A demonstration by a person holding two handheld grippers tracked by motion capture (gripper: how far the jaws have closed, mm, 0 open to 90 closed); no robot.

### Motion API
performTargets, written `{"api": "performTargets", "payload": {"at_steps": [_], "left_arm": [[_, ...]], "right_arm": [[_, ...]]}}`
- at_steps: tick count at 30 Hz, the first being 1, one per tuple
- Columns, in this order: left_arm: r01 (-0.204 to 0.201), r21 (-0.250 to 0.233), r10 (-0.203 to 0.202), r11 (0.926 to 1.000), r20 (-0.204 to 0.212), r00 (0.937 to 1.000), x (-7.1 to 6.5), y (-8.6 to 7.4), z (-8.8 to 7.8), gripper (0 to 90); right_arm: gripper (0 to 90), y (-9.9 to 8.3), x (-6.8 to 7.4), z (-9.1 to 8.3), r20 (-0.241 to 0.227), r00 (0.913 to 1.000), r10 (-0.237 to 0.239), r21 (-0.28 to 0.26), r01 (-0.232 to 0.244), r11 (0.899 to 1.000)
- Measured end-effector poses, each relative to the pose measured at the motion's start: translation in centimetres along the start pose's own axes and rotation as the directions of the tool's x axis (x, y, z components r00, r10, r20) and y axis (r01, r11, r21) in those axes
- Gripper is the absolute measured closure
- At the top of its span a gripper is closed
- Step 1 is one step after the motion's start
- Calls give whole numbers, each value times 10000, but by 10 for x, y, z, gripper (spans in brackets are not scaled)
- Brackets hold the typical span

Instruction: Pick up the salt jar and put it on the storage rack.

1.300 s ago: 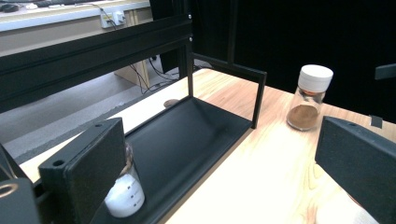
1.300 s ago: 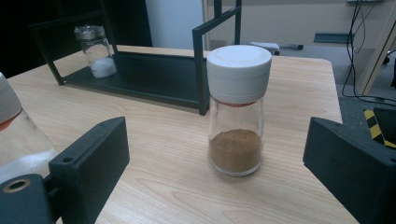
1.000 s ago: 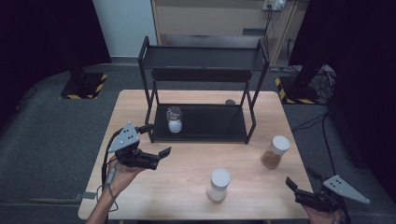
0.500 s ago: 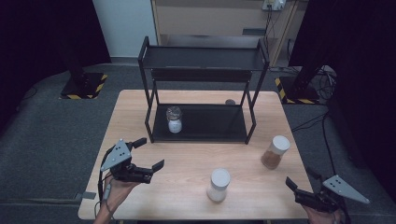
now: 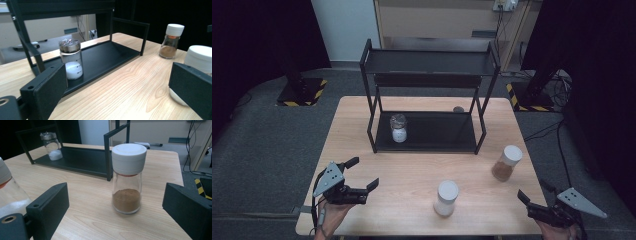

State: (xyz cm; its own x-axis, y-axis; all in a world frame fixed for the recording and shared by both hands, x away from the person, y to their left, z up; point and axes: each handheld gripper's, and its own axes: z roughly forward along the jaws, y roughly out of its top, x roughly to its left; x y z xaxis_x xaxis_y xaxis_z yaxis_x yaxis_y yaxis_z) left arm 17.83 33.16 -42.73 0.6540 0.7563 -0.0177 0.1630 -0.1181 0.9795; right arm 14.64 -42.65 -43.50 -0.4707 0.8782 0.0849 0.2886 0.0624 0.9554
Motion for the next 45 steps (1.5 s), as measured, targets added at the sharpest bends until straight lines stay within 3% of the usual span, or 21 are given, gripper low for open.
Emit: {"api": "performTargets", "payload": {"at_steps": [8, 21, 45], "left_arm": [[46, 145, -43, 9999, -161, 9999, 1, -17, -3, 11], [112, -69, -113, 9999, -162, 9998, 13, -39, -8, 14], [186, 227, -186, 9996, -22, 9998, 17, -49, -10, 4]], "right_arm": [[72, 0, 0, 0, -5, 10000, -8, 1, 8, 10000], [70, -1, -1, 0, -33, 10000, 8, -35, -8, 10000], [69, -1, -1, 0, -111, 9999, 20, -31, -20, 10000]]}}
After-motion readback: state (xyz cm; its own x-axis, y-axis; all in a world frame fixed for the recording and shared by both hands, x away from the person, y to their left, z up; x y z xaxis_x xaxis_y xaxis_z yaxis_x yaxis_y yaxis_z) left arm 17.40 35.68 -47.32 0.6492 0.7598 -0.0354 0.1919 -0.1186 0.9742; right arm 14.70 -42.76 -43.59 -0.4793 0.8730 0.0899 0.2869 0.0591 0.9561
